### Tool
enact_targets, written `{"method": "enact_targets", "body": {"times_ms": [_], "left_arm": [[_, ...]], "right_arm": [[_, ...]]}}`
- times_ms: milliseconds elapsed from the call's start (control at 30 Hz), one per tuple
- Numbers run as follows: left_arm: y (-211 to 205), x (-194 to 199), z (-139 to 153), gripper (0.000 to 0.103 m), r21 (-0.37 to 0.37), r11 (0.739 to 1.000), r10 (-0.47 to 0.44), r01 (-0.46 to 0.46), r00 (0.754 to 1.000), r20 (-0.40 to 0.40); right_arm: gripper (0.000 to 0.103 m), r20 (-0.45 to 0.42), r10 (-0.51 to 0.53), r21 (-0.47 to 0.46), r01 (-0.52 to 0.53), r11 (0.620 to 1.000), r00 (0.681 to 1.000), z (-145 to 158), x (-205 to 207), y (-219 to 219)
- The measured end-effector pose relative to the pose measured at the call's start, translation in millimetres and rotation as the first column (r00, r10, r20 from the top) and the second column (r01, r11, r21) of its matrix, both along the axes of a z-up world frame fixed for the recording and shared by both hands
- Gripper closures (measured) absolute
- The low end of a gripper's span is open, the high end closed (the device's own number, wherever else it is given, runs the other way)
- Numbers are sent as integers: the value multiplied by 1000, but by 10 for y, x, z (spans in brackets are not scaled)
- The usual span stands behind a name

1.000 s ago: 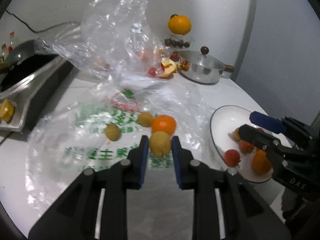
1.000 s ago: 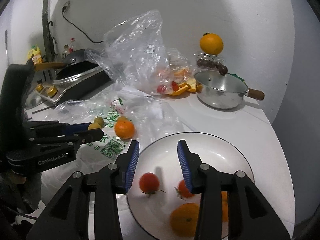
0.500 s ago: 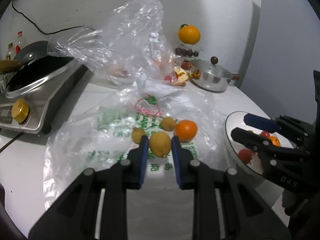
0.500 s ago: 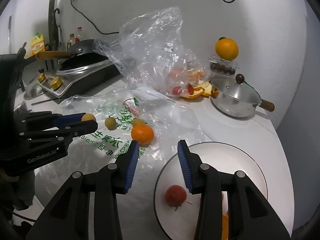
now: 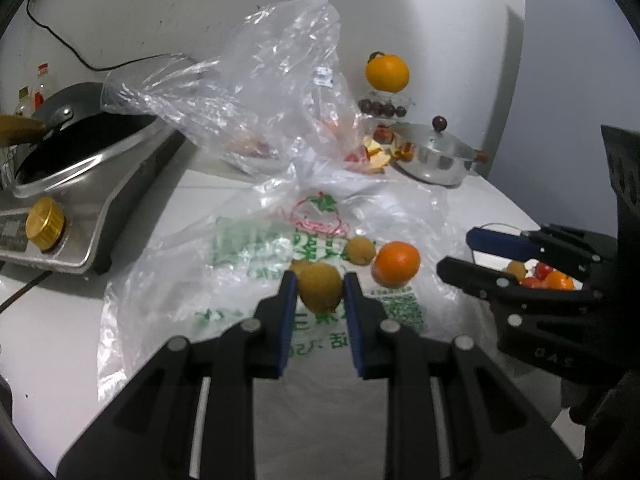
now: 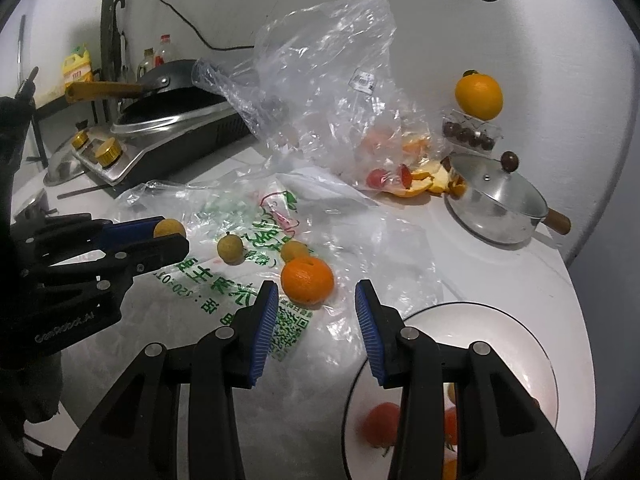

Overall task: Organize fruits
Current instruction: 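Move the right gripper to an orange on the bag while the left holds the yellow fruit, then close the right gripper around the orange and lift it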

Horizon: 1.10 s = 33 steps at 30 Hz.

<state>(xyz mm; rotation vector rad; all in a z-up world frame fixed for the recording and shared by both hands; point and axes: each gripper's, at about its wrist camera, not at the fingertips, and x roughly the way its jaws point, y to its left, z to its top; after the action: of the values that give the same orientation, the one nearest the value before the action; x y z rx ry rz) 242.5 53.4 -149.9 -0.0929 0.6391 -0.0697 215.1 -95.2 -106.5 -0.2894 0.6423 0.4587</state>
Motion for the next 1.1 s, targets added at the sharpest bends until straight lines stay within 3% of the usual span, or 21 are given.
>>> {"method": "enact_targets", "body": {"times_ms": [167, 667, 1033, 1100], "left_arm": [[38, 54, -56, 79, -16, 1000, -10, 10, 1000, -7], [158, 92, -105, 79, -73, 997, -23, 22, 1000, -7], [136, 75, -106, 79, -66, 998, -26, 25, 1000, -12], [136, 76, -105, 79, -66, 997, -28, 27, 1000, -12]], "right_arm": [[52, -26, -6, -22, 6, 1000, 1000, -87, 127, 98], [52, -87, -43, -79, 36, 996, 995, -270, 421, 358], [52, -93, -87, -164, 71, 984, 992, -368, 517, 459], [57, -90, -94, -199, 74, 977, 991, -409, 514, 493]]}}
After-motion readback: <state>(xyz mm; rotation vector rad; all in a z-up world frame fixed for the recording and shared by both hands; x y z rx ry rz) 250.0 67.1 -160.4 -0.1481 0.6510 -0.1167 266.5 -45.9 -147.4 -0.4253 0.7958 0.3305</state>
